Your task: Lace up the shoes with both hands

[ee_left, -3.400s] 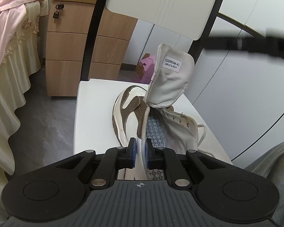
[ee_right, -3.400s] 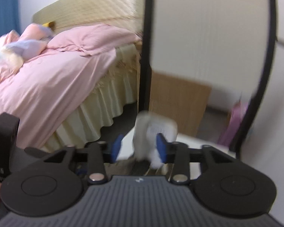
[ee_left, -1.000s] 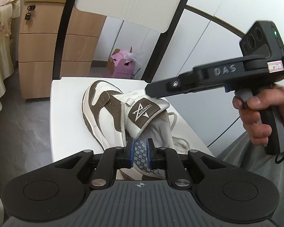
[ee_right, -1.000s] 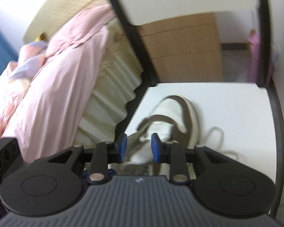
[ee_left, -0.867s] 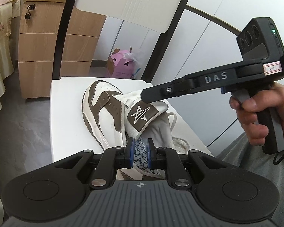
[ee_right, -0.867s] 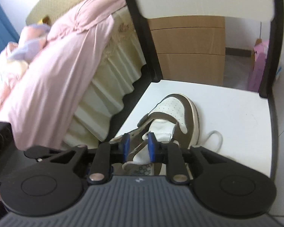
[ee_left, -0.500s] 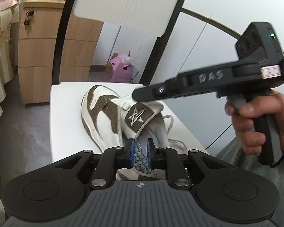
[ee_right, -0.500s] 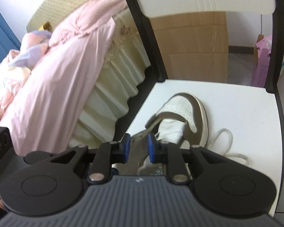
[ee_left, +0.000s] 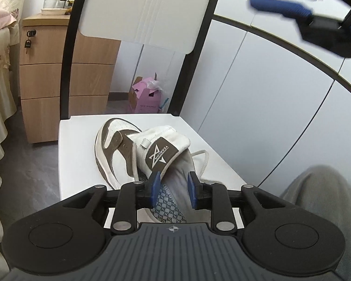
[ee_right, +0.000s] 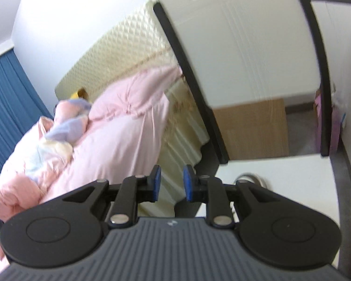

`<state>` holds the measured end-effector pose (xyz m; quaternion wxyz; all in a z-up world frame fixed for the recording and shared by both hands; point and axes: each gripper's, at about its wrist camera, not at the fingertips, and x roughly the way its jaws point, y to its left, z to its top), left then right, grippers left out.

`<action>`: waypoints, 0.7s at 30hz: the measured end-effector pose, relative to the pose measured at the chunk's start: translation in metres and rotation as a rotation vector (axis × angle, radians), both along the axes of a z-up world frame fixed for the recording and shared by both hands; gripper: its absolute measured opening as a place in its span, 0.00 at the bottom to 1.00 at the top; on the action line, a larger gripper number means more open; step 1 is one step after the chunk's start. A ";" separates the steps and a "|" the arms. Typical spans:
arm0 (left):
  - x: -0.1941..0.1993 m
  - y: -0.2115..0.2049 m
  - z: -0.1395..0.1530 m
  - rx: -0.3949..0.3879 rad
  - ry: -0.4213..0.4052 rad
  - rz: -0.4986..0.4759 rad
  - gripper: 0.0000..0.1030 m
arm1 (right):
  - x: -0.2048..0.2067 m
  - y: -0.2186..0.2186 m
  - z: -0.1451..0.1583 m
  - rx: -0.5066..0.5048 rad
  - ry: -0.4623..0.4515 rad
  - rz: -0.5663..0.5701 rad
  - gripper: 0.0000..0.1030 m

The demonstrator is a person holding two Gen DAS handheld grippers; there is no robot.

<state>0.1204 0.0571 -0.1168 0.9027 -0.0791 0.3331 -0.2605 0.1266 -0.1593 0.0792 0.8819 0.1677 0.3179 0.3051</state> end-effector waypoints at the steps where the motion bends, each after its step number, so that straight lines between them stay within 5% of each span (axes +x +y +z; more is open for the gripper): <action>1: 0.000 0.000 0.001 -0.002 -0.002 0.004 0.28 | 0.000 -0.002 0.008 0.008 -0.001 -0.010 0.23; 4: 0.001 0.000 0.002 0.006 -0.010 0.018 0.28 | 0.002 -0.007 0.029 0.031 0.008 -0.039 0.31; 8: 0.002 -0.004 0.003 0.023 -0.019 0.032 0.28 | 0.004 -0.002 0.028 -0.095 -0.054 -0.074 0.34; 16: -0.010 -0.024 -0.002 0.195 -0.089 0.026 0.51 | 0.010 -0.007 -0.093 -0.249 0.000 -0.176 0.34; 21: -0.024 -0.030 -0.007 0.315 -0.144 0.036 0.51 | 0.010 -0.012 -0.168 -0.235 0.086 -0.207 0.35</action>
